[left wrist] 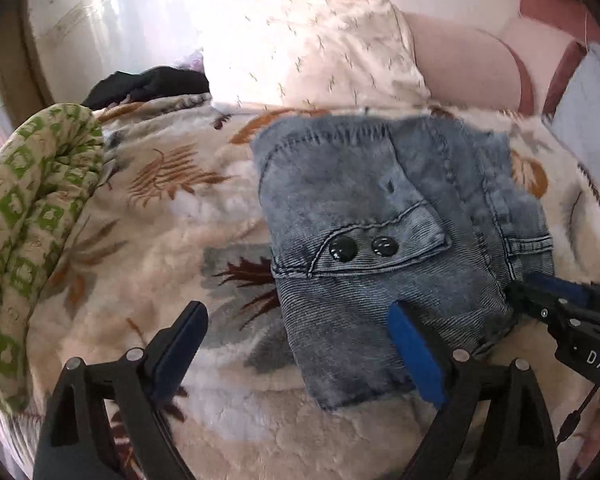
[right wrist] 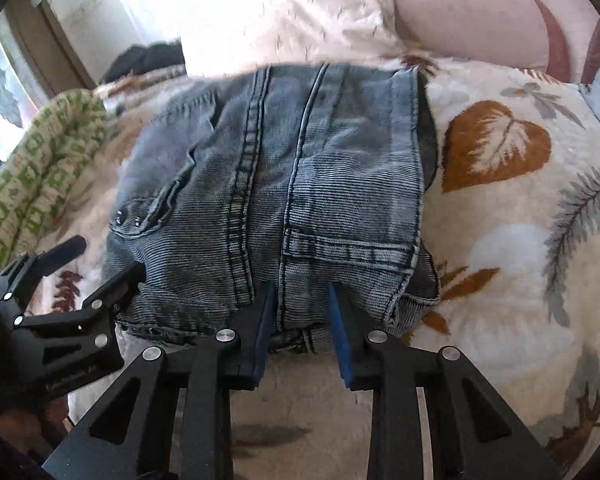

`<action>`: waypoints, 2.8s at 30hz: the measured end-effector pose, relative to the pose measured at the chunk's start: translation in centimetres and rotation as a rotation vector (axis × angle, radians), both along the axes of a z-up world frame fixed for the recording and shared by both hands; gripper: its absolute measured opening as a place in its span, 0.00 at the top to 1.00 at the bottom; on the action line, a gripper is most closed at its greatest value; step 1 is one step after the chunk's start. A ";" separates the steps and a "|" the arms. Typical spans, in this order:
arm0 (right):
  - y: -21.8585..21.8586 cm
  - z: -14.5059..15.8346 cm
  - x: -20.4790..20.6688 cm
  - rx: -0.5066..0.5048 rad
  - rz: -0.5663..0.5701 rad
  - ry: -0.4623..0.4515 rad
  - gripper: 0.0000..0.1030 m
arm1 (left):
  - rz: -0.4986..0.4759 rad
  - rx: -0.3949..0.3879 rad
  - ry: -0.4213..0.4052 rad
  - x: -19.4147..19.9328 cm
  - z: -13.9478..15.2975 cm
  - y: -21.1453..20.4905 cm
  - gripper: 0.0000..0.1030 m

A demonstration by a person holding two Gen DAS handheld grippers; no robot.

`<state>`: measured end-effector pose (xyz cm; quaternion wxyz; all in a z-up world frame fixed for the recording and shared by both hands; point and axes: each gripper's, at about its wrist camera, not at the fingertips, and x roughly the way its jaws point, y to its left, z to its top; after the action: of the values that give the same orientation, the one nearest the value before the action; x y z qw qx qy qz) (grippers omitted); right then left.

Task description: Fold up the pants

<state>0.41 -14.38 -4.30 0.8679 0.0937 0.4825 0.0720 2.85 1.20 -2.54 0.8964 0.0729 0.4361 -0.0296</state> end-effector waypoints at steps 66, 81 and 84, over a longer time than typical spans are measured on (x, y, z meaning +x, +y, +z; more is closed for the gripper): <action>1.6 8.3 -7.3 -0.113 -0.021 -0.543 0.10 | 0.103 -0.016 -0.342 -3.6 6.8 2.4 0.00; 1.4 8.3 -7.1 -0.113 -0.025 -0.541 0.10 | 0.096 -0.017 -0.342 -3.9 6.9 2.0 0.00; 1.4 8.3 -7.1 -0.112 -0.026 -0.540 0.10 | 0.092 -0.013 -0.339 -4.0 6.8 1.9 0.00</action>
<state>-6.71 -13.03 3.99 0.9698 0.0291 0.2355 0.0561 -1.12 3.07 4.26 0.9581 0.0508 0.2812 0.0214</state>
